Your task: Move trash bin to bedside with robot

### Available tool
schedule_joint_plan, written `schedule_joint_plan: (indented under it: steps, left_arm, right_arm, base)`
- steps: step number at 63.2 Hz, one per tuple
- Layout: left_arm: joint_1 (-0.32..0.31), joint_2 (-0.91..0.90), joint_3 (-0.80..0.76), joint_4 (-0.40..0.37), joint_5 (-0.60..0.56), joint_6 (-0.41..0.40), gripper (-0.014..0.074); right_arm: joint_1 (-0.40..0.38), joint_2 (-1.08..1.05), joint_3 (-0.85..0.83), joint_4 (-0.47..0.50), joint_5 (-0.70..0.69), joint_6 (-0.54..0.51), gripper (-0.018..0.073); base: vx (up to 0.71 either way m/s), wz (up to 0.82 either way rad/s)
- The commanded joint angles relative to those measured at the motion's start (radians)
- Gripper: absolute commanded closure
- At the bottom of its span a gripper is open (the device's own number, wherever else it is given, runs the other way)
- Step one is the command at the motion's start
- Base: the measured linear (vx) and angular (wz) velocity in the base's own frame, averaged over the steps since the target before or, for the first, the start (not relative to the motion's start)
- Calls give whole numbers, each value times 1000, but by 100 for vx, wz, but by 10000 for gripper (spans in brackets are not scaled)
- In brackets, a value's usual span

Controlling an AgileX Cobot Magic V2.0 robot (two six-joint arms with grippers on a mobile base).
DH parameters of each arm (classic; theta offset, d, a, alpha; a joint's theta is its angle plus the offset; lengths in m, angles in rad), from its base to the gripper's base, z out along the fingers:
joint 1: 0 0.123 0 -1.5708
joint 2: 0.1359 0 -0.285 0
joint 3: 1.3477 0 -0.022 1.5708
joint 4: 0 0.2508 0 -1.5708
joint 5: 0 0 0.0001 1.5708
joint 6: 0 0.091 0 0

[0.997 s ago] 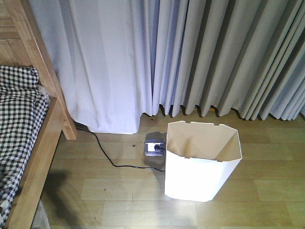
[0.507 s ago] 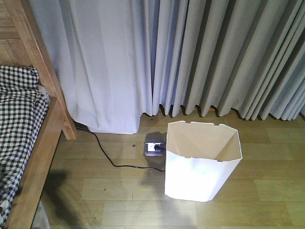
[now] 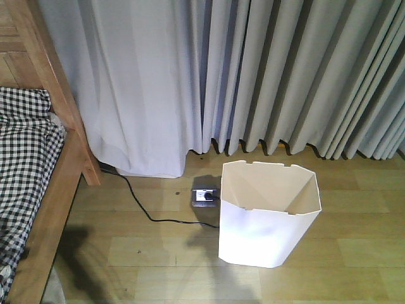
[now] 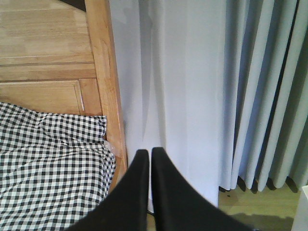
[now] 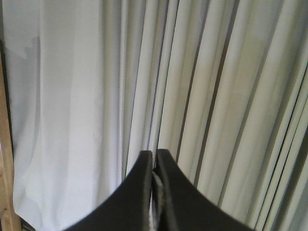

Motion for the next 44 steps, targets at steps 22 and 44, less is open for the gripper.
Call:
schedule_joint_plan:
  steps: [22,44]
  left_arm:
    - [1,-14,19,-4,-71,0,603]
    - [1,-14,19,-4,-71,0,603]
  right_arm:
    - [-1,9,-7,-54,-103,-9,568]
    - [-2,-106,282,-354,-340,295,568]
  base:
    - [0,0]
    - [0,0]
